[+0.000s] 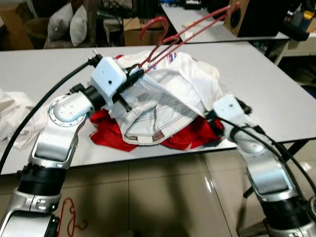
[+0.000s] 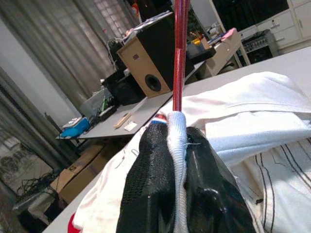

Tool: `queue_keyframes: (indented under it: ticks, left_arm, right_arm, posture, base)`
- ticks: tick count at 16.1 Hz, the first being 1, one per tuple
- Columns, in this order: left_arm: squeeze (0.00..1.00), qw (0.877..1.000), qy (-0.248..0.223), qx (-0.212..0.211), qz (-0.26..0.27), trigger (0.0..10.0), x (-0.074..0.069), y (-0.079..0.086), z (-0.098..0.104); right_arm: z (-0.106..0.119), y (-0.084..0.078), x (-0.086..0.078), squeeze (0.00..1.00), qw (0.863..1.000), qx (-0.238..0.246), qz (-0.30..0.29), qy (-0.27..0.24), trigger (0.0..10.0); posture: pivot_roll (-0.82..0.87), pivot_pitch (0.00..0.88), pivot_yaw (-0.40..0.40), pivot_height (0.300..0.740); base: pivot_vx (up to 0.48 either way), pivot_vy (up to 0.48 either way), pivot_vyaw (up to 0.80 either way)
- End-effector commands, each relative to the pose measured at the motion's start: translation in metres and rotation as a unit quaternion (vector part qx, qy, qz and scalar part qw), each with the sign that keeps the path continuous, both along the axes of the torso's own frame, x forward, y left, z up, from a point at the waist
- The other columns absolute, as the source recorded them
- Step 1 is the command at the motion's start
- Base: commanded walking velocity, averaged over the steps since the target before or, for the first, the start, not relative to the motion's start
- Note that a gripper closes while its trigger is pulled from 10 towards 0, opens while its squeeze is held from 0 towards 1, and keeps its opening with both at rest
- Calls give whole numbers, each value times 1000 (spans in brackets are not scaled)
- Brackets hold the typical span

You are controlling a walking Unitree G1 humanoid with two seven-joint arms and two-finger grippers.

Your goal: Hang hanger

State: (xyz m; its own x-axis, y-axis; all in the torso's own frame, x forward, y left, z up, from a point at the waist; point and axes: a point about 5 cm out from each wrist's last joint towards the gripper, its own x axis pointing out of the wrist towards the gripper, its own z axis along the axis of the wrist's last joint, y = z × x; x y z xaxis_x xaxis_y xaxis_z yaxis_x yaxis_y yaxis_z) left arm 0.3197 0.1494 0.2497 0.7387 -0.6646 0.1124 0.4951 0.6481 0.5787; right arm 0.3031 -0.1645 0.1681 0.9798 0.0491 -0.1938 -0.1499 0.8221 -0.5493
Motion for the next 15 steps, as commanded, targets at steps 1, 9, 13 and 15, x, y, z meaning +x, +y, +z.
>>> queue_keyframes:
  ticks: [1, 9, 13, 15]
  left_arm:
    - [0, 1000, -12, 0, -2, 0, -2, -1, 4]
    - [0, 1000, -12, -7, -12, 0, -2, -8, 3]
    - [0, 1000, -13, -7, -11, 0, -2, -8, 3]
    - [0, 1000, -15, -7, -7, 0, -2, -7, 5]
  right_arm:
    - [19, -12, -4, 1000, 998, 15, -27, -50, 10000]
    - [40, 59, 5, 1000, 982, 118, 81, -126, 10000]
    - [39, 64, 31, 1000, 986, 111, 26, -121, 10000]
    - [29, 71, 43, 1000, 991, 99, 14, -87, 10000]
  posture:
    - [-23, 16, 31, 740]
    - [-23, 0, 27, 740]
    - [-12, 0, 24, 740]
    - [-1, 0, 20, 740]
  base:
    - [0, 0, 0]
    - [0, 0, 0]
    - [0, 0, 0]
    - [0, 0, 0]
